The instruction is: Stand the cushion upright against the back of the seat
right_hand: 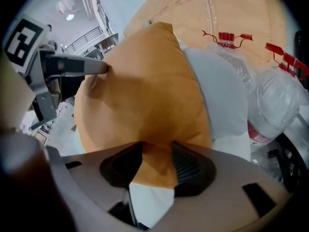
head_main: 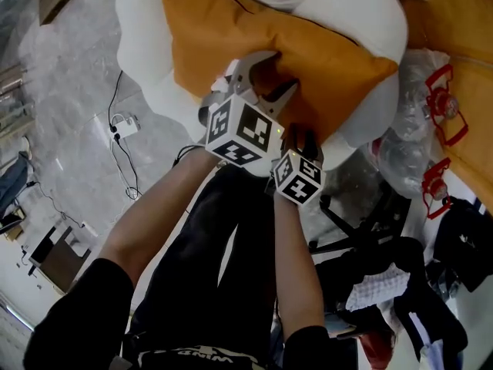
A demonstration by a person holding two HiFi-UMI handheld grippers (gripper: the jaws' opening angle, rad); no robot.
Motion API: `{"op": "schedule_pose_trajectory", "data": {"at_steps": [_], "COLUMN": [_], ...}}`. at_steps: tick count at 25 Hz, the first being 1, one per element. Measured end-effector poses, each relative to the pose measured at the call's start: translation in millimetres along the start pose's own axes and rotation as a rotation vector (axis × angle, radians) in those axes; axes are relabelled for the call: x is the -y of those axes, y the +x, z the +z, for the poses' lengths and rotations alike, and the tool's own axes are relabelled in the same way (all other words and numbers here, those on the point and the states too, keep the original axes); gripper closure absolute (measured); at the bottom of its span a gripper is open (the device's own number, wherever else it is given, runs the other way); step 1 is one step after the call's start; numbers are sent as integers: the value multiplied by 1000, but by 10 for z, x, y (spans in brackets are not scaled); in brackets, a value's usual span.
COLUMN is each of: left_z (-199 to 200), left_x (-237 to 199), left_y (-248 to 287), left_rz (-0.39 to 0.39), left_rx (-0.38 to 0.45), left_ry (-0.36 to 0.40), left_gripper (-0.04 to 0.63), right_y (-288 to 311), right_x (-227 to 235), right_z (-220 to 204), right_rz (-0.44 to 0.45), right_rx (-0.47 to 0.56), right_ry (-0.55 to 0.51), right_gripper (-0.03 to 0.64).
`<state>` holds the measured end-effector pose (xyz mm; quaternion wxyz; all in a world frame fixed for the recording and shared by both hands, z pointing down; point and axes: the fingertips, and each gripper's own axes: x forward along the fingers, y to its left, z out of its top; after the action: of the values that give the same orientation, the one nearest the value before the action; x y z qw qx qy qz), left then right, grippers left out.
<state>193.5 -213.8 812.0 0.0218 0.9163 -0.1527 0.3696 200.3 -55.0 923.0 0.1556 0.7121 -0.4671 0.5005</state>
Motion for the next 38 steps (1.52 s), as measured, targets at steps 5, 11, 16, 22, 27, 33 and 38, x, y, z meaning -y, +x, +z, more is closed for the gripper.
{"op": "schedule_pose_trajectory", "data": {"at_steps": [5,11,16,22,27,33,38], "left_z": [-41,-75,-67,-60,4,92,193], "left_x": [-48,-45,-67,-45,-53,-157,-349], "left_y": [78,114,95,-2,-141,-390,-646], "left_rz": [15,8,-42,-71,-92,-76,-22], "left_rx": [-8,-52,-50,-14,-3,47,70], "left_ry": [-12,8,-89,-158,-161,-220,-231], "left_gripper": [370,405,537,581,584,584,584], "right_y": [84,160,129,28,-99,-315,-532], "right_x": [-19,36,-15,-57,-111,-231,-364], "right_z": [9,7,44,39,70,220,464], "right_rz": [0,-3,32,72,101,156,189], "right_rx": [-2,-21,3,29,61,140,202], "right_ry": [3,27,4,27,81,128,102], "right_gripper": [439,451,586,592,592,592,592]}}
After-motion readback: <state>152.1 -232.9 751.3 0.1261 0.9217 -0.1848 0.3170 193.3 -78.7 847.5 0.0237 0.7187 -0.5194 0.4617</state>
